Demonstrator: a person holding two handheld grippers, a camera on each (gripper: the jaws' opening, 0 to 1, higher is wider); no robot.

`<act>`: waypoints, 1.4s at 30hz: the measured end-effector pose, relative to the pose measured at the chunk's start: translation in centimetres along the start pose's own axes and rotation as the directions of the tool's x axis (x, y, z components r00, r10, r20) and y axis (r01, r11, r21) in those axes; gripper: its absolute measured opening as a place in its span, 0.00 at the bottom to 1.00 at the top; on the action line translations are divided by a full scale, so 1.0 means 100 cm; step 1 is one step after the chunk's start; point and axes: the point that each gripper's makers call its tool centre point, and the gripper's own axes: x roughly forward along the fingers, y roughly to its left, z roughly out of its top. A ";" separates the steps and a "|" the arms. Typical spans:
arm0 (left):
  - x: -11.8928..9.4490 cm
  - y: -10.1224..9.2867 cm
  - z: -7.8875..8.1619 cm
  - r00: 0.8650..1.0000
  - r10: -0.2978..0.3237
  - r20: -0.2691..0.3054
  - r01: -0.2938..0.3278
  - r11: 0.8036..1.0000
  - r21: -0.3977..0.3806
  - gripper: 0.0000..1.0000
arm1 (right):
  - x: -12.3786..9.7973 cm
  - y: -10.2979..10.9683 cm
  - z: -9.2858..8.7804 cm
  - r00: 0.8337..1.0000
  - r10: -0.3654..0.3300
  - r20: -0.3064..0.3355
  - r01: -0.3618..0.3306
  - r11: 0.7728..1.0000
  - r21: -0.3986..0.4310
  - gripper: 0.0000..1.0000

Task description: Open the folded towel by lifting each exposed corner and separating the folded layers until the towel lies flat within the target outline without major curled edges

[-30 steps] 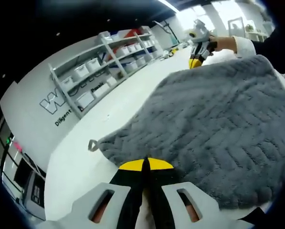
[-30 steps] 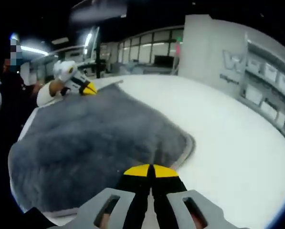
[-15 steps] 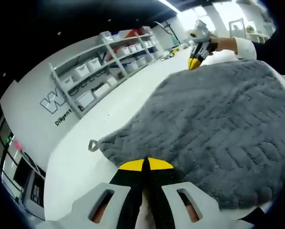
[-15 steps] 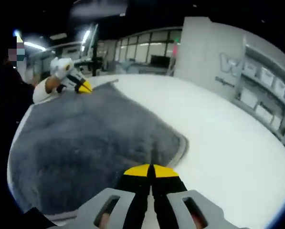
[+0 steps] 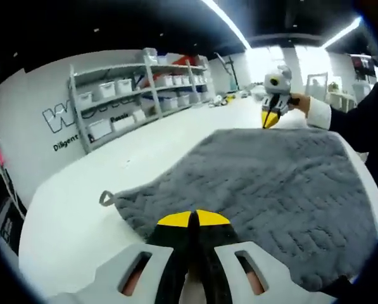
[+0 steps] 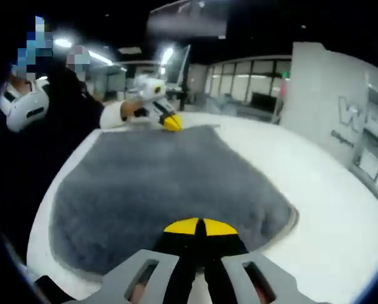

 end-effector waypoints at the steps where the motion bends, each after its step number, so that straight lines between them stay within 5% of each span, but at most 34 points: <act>1: -0.001 -0.001 0.002 1.000 -0.018 0.012 0.019 0.999 -0.029 0.00 | 0.000 0.005 0.001 1.000 0.022 0.007 -0.022 1.000 0.003 0.00; 4: -0.002 -0.005 0.003 0.998 -0.052 0.019 0.053 0.997 -0.053 0.00 | -0.001 0.030 -0.002 0.988 0.153 -0.003 -0.153 0.987 0.048 0.00; 12: 0.004 -0.034 0.002 0.987 -0.163 -0.010 0.163 0.987 -0.002 0.00 | -0.010 0.049 -0.016 0.956 0.290 -0.046 -0.286 0.954 0.088 0.00; 14: 0.005 -0.039 0.000 0.982 -0.190 -0.022 0.189 0.981 -0.037 0.00 | -0.014 0.048 -0.031 0.945 0.311 -0.102 -0.295 0.944 0.148 0.00; 17: 0.007 -0.037 -0.013 0.981 -0.174 -0.090 0.173 0.985 -0.019 0.00 | -0.018 0.044 -0.030 0.945 0.320 -0.067 -0.305 0.938 0.167 0.00; 24: 0.009 -0.035 -0.017 0.982 -0.160 -0.102 0.159 0.987 -0.020 0.00 | -0.025 0.049 -0.032 0.937 0.343 -0.060 -0.323 0.921 0.217 0.00; 28: 0.009 -0.038 -0.017 0.983 -0.144 -0.110 0.156 0.982 0.108 0.00 | -0.032 0.049 -0.036 0.931 0.359 -0.056 -0.335 0.908 0.252 0.00; 32: 0.009 -0.040 -0.018 0.983 -0.138 -0.119 0.149 0.984 0.095 0.00 | -0.036 0.055 -0.037 0.924 0.378 -0.052 -0.350 0.894 0.279 0.00; 35: 0.009 -0.040 -0.018 0.983 -0.146 -0.111 0.152 0.987 0.050 0.00 | -0.040 0.057 -0.036 0.918 0.394 -0.053 -0.363 0.885 0.293 0.00; 37: 0.008 -0.044 -0.015 0.979 -0.184 -0.082 0.180 0.982 -0.060 0.00 | -0.041 0.058 -0.026 0.918 0.396 -0.012 -0.383 0.894 0.233 0.00; 40: 0.001 -0.063 0.016 0.944 -0.312 0.110 0.327 0.931 -0.163 0.00 | -0.041 0.062 -0.008 0.908 0.414 0.070 -0.420 0.890 0.178 0.00; 42: -0.001 -0.065 0.021 0.947 -0.302 0.108 0.316 0.937 -0.151 0.00 | -0.041 0.070 0.001 0.898 0.425 0.113 -0.438 0.884 0.162 0.00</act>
